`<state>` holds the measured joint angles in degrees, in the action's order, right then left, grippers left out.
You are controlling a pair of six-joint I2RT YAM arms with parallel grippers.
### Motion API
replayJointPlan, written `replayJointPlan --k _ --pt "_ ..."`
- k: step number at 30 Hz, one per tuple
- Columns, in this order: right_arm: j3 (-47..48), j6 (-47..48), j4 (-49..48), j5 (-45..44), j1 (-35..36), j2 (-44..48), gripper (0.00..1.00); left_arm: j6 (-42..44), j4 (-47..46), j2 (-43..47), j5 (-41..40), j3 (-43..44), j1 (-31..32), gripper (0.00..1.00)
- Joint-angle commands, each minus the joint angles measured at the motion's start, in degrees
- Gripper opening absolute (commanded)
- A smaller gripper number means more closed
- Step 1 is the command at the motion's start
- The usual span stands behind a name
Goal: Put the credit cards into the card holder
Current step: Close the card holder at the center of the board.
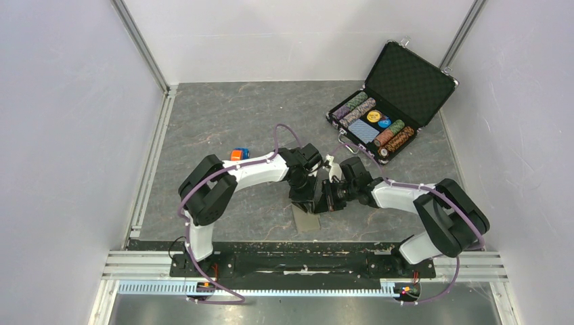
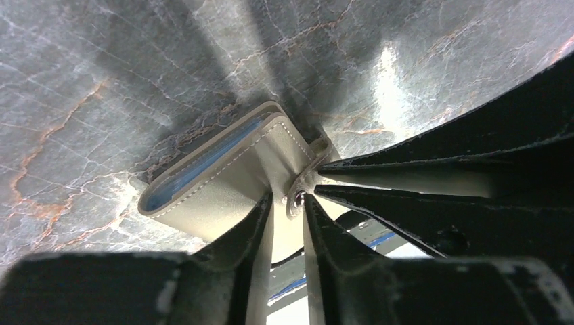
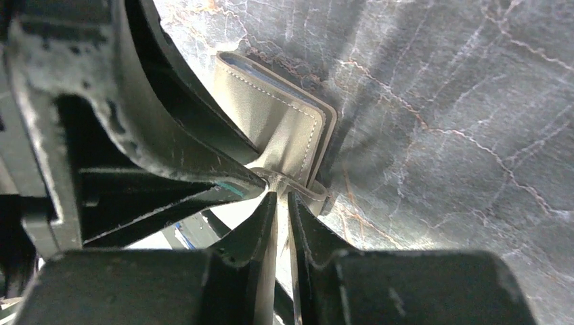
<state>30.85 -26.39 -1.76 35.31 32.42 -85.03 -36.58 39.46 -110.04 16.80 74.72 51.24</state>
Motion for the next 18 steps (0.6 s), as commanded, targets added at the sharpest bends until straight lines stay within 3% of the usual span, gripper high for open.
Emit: replayJointPlan --k 1,8,18 --pt "0.0 0.0 -1.3 0.1 0.8 -1.5 0.13 3.3 1.2 1.0 -2.9 2.7 0.4 0.33" --pt "-0.1 0.0 -1.3 -0.1 0.9 -1.8 0.13 1.1 -1.1 6.2 -4.7 0.8 -0.1 0.55" --pt "0.5 -0.2 -1.3 0.5 1.0 -1.5 0.13 -5.8 -12.9 15.3 1.0 -15.3 -4.9 0.58"
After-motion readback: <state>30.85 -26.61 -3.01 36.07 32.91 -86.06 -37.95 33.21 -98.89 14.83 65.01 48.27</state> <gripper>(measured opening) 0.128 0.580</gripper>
